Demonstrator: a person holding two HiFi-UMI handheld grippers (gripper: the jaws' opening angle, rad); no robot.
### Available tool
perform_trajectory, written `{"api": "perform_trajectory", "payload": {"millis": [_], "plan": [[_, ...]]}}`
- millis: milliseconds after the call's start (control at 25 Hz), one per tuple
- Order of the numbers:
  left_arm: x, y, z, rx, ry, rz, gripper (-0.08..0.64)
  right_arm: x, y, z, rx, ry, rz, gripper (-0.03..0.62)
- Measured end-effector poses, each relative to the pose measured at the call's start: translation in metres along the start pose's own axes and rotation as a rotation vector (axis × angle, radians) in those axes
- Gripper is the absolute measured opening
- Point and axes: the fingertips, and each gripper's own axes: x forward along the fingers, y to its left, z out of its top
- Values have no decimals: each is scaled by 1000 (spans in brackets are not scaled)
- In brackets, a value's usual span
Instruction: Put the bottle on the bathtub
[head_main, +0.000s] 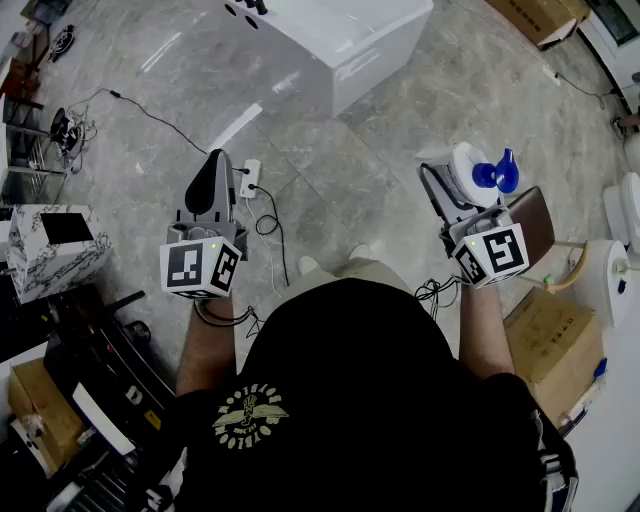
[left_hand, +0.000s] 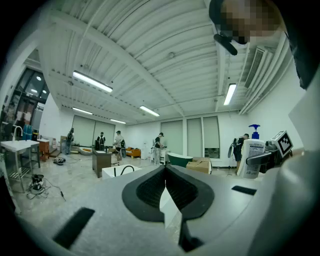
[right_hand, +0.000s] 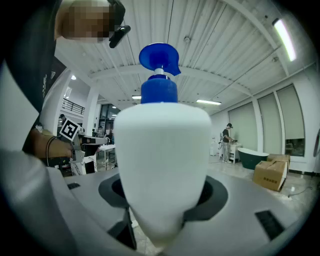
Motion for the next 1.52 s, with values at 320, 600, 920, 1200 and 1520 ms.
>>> {"api": "perform_trajectory", "payload": {"millis": [320,600,920,1200,1520], "plan": [[8,-17,10,7,-18,62,9,6,-32,1,8,-11,56,264],[9,-11,2,11,3,106,9,18,-42,2,14,-24,88,264],[27,20,-4,-18,-8,107,9,51,-40,4,18,-22,85,263],[74,50,1,1,-12,52,9,88,-44,6,23,-18,48,263],[114,95,1,0,-14,31,9,138,-42,12,26,-13,37,263]]}}
